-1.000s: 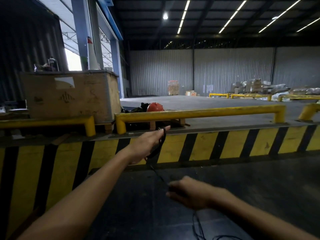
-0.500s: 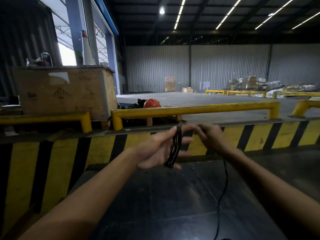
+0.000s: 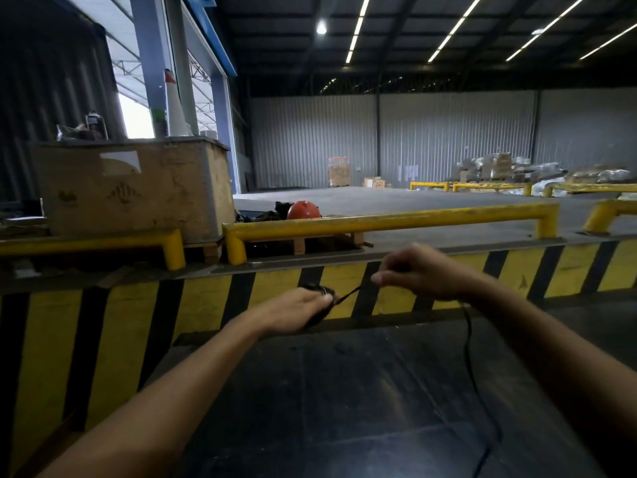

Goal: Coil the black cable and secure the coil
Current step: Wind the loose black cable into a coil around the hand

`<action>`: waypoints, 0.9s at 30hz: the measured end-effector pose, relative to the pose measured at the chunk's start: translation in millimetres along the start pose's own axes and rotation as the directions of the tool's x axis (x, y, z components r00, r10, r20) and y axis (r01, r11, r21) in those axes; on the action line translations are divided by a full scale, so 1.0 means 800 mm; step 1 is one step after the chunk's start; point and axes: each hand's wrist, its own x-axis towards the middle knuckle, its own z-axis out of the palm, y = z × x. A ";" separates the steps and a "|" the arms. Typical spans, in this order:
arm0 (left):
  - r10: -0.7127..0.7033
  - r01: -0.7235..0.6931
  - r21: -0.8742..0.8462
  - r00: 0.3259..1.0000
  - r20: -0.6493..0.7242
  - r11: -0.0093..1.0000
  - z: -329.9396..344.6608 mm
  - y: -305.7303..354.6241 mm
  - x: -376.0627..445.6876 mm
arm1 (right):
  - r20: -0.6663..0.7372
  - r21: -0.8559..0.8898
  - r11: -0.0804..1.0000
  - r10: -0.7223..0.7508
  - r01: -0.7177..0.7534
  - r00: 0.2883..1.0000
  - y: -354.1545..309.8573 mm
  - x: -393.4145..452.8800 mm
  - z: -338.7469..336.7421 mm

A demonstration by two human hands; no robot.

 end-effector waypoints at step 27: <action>-0.025 0.016 0.123 0.997 0.070 0.992 0.007 -0.005 -0.018 | 0.088 -0.064 0.998 -0.011 0.017 0.996 -0.006 -0.012 0.016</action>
